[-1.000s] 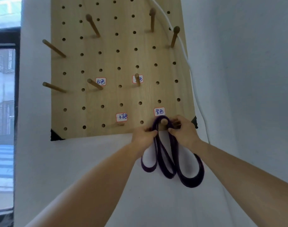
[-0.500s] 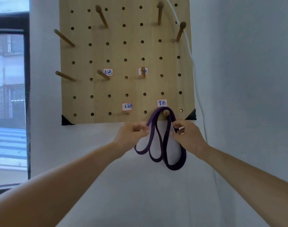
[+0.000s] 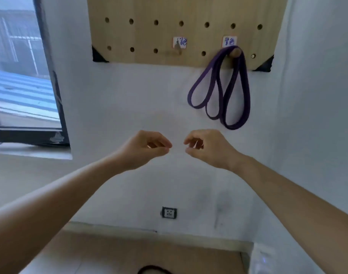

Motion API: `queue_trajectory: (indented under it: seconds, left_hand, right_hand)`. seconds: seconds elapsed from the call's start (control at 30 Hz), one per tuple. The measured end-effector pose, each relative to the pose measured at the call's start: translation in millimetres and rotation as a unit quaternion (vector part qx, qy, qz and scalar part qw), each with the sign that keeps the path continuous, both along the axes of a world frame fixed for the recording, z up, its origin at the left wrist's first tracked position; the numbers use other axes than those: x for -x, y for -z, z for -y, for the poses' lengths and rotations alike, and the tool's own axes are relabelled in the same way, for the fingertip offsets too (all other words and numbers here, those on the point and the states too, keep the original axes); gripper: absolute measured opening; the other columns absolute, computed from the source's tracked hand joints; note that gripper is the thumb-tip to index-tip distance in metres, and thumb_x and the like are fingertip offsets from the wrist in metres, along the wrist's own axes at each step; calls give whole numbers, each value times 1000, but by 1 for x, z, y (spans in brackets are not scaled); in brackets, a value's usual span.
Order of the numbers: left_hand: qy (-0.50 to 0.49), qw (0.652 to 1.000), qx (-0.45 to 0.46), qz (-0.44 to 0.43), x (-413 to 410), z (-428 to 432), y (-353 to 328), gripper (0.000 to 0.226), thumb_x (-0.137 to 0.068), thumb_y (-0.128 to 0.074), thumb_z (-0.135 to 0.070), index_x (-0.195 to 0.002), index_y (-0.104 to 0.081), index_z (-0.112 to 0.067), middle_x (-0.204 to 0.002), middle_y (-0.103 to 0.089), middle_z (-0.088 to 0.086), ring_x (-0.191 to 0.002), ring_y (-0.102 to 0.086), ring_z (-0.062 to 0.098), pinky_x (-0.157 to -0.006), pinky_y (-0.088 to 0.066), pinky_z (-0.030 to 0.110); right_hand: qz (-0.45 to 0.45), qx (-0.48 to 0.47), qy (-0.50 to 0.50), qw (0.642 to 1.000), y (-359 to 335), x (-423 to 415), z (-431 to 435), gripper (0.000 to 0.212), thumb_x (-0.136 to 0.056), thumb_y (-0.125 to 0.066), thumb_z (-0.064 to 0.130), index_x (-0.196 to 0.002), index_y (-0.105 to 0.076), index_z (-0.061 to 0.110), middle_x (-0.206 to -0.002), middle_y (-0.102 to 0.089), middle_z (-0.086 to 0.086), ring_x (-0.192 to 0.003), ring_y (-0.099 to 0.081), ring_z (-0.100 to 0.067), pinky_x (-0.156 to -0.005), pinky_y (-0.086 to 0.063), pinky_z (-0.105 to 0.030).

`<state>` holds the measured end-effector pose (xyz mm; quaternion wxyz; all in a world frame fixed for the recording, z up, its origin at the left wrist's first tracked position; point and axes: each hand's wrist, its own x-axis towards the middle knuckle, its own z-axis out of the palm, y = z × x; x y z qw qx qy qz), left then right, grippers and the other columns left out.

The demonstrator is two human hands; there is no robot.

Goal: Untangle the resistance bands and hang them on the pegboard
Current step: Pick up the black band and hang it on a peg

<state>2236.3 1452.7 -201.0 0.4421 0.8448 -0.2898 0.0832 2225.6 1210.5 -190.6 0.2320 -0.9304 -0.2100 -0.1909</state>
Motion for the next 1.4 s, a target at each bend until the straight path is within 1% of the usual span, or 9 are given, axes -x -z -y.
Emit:
queue_trajectory:
  seconds: [0.27,0.53,0.67,0.77,0.87,0.97,1.13,1.27,1.4]
  left_hand:
    - [-52,983,-77,-157,31,-62,209,12,-90,-74,-25,-99,-78,-33,-92,-77,-11,-89,-71,6,-84,-58,31]
    - [-76,940,-131,-305,49,-82,372,12,-91,-74,-26,-99,-74,-34,-93,-74,-14,-87,-69,3,-82,-56,30]
    - [-88,925,-135,-345,56,-72,436,13,-93,-71,-25,-105,-74,-29,-97,-72,-15,-90,-67,6,-85,-55,30]
    - [-108,913,-124,-373,61,-62,481,25,-93,-70,-23,-118,-71,-25,-118,-68,-10,-107,-64,13,-94,-52,35]
    - [-133,899,-109,-402,63,-56,521,47,-92,-70,-26,-137,-58,-29,-146,-50,-1,-131,-53,27,-107,-46,43]
    - [-162,878,-111,-436,64,-51,551,66,-93,-68,-28,-154,-40,-30,-163,-29,5,-150,-30,27,-119,-32,43]
    - [-161,854,-45,-492,66,-42,576,71,-97,-66,-27,-159,-31,-23,-163,-30,2,-136,-49,26,-100,-45,29]
    - [-159,843,-24,-513,66,-46,579,68,-98,-64,-25,-158,-33,-22,-164,-31,1,-135,-50,24,-98,-41,27]
    - [-150,839,-6,-523,70,-58,572,72,-96,-66,-26,-159,-31,-24,-163,-34,1,-130,-54,22,-103,-47,34]
  right_hand:
    - [-273,99,-50,956,176,-8,-48,20,-88,-72,24,-108,-73,20,-91,-68,10,-85,-64,-9,-80,-52,-27]
    - [-425,189,-39,884,340,-26,-55,30,-89,-73,27,-116,-70,15,-106,-71,-4,-94,-66,-20,-84,-52,-30]
    - [-478,151,12,865,413,-33,-42,33,-91,-73,23,-120,-68,8,-113,-69,-8,-101,-64,-22,-81,-45,-26]
    - [-514,113,67,848,470,-37,-27,40,-91,-73,25,-125,-63,6,-122,-65,-12,-113,-63,-29,-91,-49,-33]
    - [-533,75,128,833,519,-38,-14,53,-90,-75,30,-136,-57,9,-133,-63,-13,-122,-60,-30,-101,-48,-36]
    - [-530,32,173,829,555,-34,-9,61,-90,-75,29,-142,-53,7,-137,-61,-14,-126,-58,-30,-101,-44,-32]
    - [-540,-37,217,813,596,-29,-13,42,-85,-79,22,-121,-64,6,-117,-71,-11,-108,-67,-31,-95,-53,-38]
    - [-562,-101,257,779,615,-32,-14,29,-82,-78,17,-108,-72,6,-103,-74,-6,-94,-70,-26,-87,-58,-38]
    - [-548,-178,237,782,602,-41,-22,26,-79,-74,3,-103,-74,12,-99,-75,-7,-98,-71,-28,-87,-59,-40]
